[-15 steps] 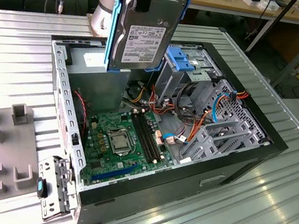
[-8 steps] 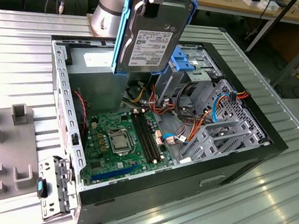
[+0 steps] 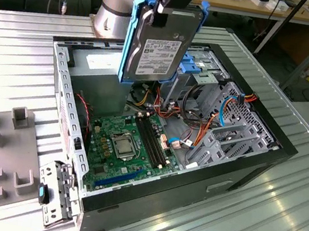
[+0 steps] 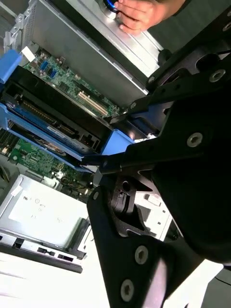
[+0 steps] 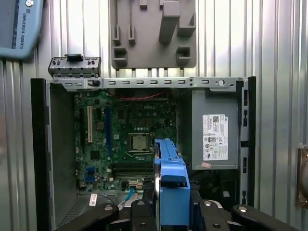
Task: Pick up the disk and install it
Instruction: 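Pick up the disk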
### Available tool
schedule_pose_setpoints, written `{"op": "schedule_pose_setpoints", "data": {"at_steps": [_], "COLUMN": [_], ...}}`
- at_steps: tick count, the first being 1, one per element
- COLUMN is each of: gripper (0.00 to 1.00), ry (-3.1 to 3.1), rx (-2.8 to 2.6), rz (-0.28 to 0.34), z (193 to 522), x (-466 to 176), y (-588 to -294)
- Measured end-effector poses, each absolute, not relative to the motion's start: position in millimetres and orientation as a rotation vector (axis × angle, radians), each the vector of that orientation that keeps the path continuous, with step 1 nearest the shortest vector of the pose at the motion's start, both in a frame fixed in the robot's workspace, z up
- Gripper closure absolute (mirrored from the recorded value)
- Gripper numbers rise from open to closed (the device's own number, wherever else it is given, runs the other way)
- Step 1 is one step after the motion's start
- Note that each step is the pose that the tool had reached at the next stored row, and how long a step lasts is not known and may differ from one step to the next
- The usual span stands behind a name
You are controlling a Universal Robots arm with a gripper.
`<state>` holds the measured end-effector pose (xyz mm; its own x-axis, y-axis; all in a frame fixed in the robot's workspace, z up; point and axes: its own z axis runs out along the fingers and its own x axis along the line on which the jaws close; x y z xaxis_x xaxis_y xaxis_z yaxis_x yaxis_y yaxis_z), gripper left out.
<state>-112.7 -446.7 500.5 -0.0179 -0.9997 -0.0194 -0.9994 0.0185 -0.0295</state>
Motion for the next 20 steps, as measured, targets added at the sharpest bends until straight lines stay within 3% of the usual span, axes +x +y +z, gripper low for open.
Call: {"op": "schedule_pose_setpoints", "data": {"at_steps": [2, 11, 20], "gripper": [0.63, 0.63, 0.63], "ry": [2.195, 2.191, 2.191], "rx": [-2.154, -2.15, -2.15], "rz": [0.038, 0.046, 0.047], "z": [500.4, 498.9, 498.9], "x": [-111.6, -105.2, -104.5], "y": [-448.9, -481.4, -483.8]}}
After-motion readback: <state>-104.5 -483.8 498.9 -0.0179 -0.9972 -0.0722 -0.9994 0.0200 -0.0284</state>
